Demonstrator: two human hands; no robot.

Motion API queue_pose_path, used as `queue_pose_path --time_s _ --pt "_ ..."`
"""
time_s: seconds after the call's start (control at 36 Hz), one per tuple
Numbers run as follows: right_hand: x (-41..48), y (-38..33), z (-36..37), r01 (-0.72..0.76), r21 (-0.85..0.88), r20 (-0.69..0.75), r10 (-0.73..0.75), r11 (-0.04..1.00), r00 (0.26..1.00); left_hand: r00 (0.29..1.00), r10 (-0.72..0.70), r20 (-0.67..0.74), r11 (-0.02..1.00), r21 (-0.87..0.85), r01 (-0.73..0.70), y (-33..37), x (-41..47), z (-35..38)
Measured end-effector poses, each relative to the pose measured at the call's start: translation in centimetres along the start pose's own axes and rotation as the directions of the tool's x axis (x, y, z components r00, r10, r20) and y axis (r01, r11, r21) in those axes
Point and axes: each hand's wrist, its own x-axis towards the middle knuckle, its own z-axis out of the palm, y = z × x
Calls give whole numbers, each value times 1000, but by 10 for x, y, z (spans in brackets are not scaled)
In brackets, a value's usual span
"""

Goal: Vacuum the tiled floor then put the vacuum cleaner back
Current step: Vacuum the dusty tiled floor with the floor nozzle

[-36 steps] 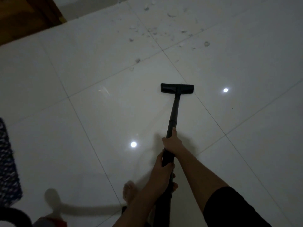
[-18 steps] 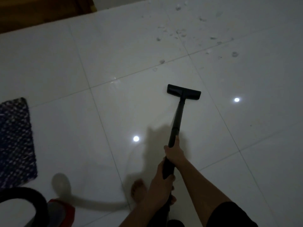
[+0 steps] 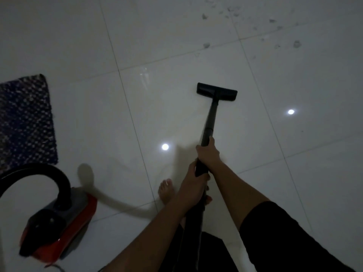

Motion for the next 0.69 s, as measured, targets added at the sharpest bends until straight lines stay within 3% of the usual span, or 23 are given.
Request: queue_pose_path --time_s 0.19,0.69 --pt "-4 -14 19 2 -13 92 -1 1000 996 1000 12 -19 1000 -27 -12 1 -8 -24" --pt "104 -131 -10 64 -114 156 -46 991 987 995 94 -33 994 -59 -95 109 92 -33"
